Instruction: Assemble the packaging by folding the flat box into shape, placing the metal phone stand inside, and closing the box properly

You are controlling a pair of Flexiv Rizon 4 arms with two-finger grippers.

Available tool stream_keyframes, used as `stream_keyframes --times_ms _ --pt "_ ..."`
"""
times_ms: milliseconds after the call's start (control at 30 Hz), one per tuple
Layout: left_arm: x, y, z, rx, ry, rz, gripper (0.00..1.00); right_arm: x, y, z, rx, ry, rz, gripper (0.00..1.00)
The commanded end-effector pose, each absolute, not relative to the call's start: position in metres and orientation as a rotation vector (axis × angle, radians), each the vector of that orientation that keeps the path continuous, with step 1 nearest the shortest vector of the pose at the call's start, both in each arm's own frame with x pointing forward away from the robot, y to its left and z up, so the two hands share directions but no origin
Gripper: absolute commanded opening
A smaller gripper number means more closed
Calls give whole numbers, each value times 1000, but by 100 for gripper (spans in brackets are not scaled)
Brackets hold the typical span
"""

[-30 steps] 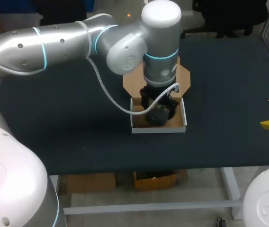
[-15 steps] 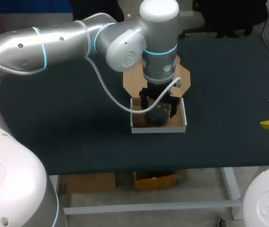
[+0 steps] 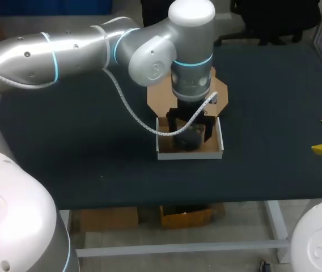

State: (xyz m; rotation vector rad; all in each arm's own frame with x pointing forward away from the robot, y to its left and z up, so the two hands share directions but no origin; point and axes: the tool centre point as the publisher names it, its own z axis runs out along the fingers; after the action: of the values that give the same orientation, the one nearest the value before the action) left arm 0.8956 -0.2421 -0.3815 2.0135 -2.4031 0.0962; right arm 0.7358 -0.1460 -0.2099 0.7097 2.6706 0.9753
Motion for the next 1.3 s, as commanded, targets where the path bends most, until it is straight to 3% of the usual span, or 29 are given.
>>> stream_keyframes --times_ms 33,1300 --pt "897 -244 -381 2014 -2406 88 100 735 -147 -209 708 2670 980 100" --pt "861 -245 -384 2123 -2358 70 100 735 -147 -209 708 2670 980 100"
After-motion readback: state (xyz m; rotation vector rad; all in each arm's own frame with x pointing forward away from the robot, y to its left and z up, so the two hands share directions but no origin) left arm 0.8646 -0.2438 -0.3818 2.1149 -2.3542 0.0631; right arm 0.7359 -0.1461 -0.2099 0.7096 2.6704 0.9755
